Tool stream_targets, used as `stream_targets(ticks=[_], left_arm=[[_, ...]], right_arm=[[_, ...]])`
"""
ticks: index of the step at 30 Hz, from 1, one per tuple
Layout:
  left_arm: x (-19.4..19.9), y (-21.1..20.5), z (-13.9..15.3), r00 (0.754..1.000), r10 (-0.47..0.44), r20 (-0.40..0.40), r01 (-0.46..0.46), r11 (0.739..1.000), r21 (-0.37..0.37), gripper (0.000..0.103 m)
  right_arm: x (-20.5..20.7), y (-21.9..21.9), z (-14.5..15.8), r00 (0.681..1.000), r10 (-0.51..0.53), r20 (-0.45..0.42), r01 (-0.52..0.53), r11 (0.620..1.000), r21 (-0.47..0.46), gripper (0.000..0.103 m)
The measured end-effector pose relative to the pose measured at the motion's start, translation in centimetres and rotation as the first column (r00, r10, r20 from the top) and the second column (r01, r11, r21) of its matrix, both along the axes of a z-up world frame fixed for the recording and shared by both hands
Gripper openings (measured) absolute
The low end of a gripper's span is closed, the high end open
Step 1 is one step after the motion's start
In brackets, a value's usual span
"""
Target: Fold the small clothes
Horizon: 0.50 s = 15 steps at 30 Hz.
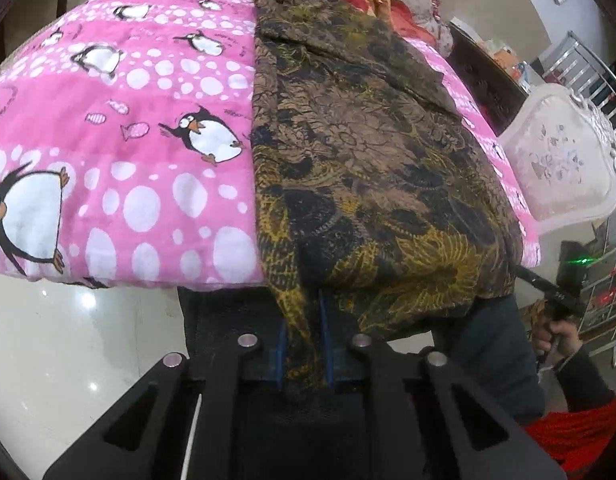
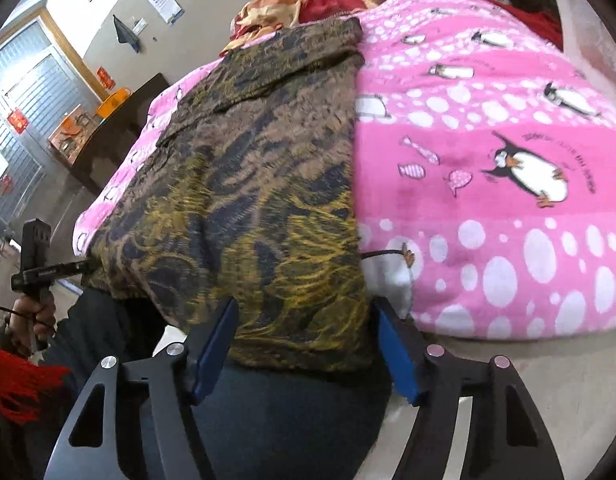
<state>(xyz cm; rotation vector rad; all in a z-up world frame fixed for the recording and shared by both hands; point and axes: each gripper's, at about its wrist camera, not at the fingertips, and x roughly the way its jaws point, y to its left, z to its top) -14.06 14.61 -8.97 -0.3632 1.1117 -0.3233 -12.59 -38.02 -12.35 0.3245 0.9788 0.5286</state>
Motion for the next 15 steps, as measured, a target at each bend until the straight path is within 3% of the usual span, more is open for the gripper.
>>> stream_targets(ticks=[3,4,5,7,12,15], left_arm=[[0.1,0.1,0.1,1.000,0.006,-0.002,-0.006,1.000,0.000,0.014],[0.0,0.0,0.1,1.000,0.003,0.003,-0.003,1.000,0.004,0.014],[0.0,-0.1,0.2,1.000,-0.002,0.005,0.002,1.000,0.012,0.013],[-0.3,-0.1,0.3,1.000,0.000,0.006,0.000,1.000,0.001,0.006],[-0.9,0.1,1.4,0.999,0.023,0.029,-0.023,1.000,-0.012,0.004],[-0.8,-0.2,2.0,0.999,0.007,0.054,-0.006,1.000,-0.014,0.004]], right_arm=[[0.6,-0.8,-0.5,1.000,0.019,-0.008,-0.018,0.997,0.069,0.073],[0.5,-1.1,-0.5,0.999,0.031,-0.014,-0.030,0.996,0.089,0.066],[0.3,-1.4,-0.5,0.999,0.047,-0.026,-0.044,0.993,0.107,0.056],[-0.4,-2.1,-0.2,0.997,0.073,-0.036,-0.067,0.988,0.136,0.009],[-2.2,-1.6,3.7,0.987,0.141,0.072,-0.150,0.977,0.149,0.008],[-1.2,-0.6,3.9,0.985,0.150,0.087,-0.160,0.979,0.124,0.008]])
